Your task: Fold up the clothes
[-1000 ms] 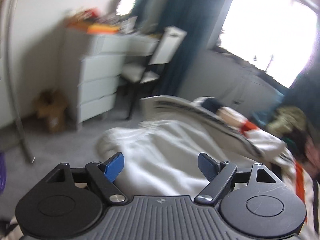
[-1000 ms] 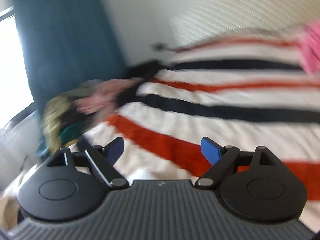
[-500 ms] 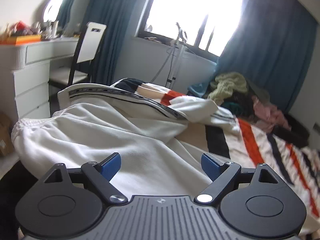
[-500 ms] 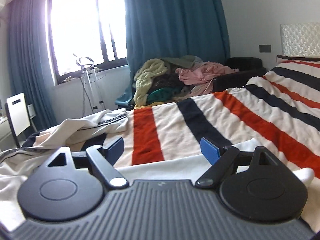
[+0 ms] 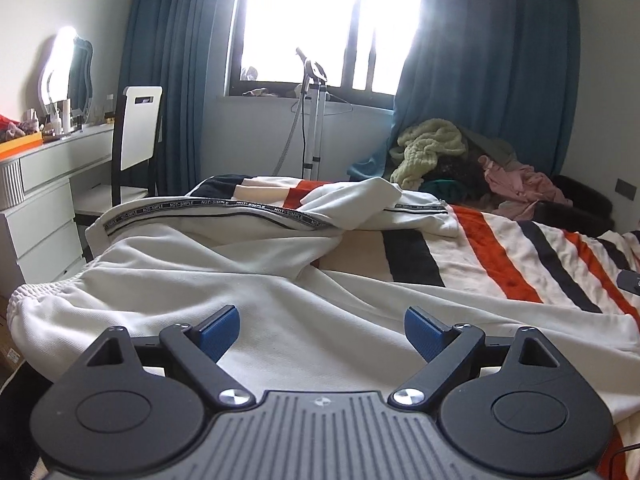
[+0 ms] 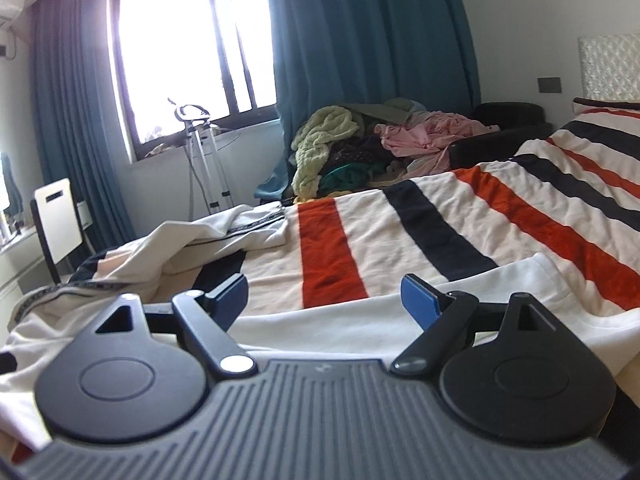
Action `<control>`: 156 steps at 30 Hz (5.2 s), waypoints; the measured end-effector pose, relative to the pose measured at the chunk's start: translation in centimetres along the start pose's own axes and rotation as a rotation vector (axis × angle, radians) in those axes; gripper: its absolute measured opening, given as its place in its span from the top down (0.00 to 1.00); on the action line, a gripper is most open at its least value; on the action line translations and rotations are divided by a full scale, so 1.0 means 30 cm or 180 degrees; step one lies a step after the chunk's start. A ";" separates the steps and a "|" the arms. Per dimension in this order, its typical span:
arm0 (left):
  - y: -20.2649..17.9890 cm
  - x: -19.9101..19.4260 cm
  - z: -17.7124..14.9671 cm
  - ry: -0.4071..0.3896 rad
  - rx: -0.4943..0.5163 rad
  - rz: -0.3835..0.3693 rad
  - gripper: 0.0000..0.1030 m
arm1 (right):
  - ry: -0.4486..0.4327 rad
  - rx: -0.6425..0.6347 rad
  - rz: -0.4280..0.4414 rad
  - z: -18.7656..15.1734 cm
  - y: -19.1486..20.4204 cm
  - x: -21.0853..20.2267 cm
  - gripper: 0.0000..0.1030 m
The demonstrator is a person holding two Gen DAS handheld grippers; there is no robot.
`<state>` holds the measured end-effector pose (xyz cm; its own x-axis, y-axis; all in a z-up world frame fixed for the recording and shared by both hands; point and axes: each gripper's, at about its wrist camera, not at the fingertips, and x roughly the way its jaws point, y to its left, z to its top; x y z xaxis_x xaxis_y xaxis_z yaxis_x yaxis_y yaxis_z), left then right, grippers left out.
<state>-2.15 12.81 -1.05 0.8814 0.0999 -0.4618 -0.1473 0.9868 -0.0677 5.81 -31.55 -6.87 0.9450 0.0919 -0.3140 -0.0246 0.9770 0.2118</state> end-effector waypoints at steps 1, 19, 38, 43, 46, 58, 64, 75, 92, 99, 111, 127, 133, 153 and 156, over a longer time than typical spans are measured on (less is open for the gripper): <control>-0.003 0.002 -0.002 0.0002 0.0022 -0.0015 0.12 | 0.0006 -0.0014 0.0005 -0.002 0.003 0.001 0.17; -0.417 0.774 0.204 0.0240 0.1000 -0.0296 0.12 | 0.0470 0.0348 -0.0279 -0.051 -0.087 0.159 0.17; -1.042 1.747 0.338 0.0584 0.1555 -0.0303 0.34 | 0.0492 0.0616 -0.0635 -0.173 -0.168 0.525 0.17; -1.054 1.713 0.370 0.0685 0.1269 -0.0112 0.83 | 0.0479 0.0657 -0.0596 -0.179 -0.173 0.514 0.18; -1.068 1.640 0.413 0.0663 0.1290 -0.0009 0.87 | 0.0476 0.0653 -0.0596 -0.178 -0.177 0.498 0.18; -1.417 1.024 0.538 0.0200 0.1499 -0.1128 0.98 | 0.0347 0.1322 -0.1179 -0.133 -0.365 0.391 0.18; -1.570 0.835 0.468 0.0123 0.1515 -0.1640 0.97 | 0.0231 0.1667 -0.1413 -0.136 -0.452 0.347 0.18; -0.978 0.581 0.313 0.0097 0.1090 -0.1356 0.42 | 0.0159 0.1533 -0.1218 -0.135 -0.433 0.348 0.17; -0.155 0.184 0.048 -0.0074 0.0467 -0.0517 0.26 | 0.0076 0.0629 -0.0464 -0.072 -0.194 0.205 0.18; -0.123 0.149 0.011 -0.0100 0.0317 -0.0473 0.23 | 0.0114 0.0607 -0.0286 -0.060 -0.140 0.143 0.18; -0.097 0.141 -0.039 -0.0034 0.0150 -0.0367 0.20 | 0.0221 0.0397 -0.0077 -0.073 -0.073 0.168 0.18; -0.138 0.192 -0.077 0.0184 0.0109 -0.0260 0.19 | 0.0411 0.0931 0.0513 -0.044 -0.122 0.316 0.21; -0.175 0.250 -0.096 0.0195 0.0258 -0.0227 0.18 | 0.0782 0.1805 0.0867 -0.060 -0.197 0.573 0.22; -0.113 0.483 -0.084 -0.0091 0.0015 -0.0428 0.18 | -0.0247 0.1337 0.0008 0.538 -0.248 0.849 0.95; -0.080 0.472 -0.064 -0.0082 -0.0184 -0.0445 0.18 | -0.0772 0.1281 0.0158 0.696 -0.255 0.683 0.95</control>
<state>9.83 11.60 -9.14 0.9061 -0.0341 -0.4216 -0.0473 0.9824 -0.1809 32.19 -41.15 4.41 0.9959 0.0422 -0.0794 0.0115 0.8159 0.5780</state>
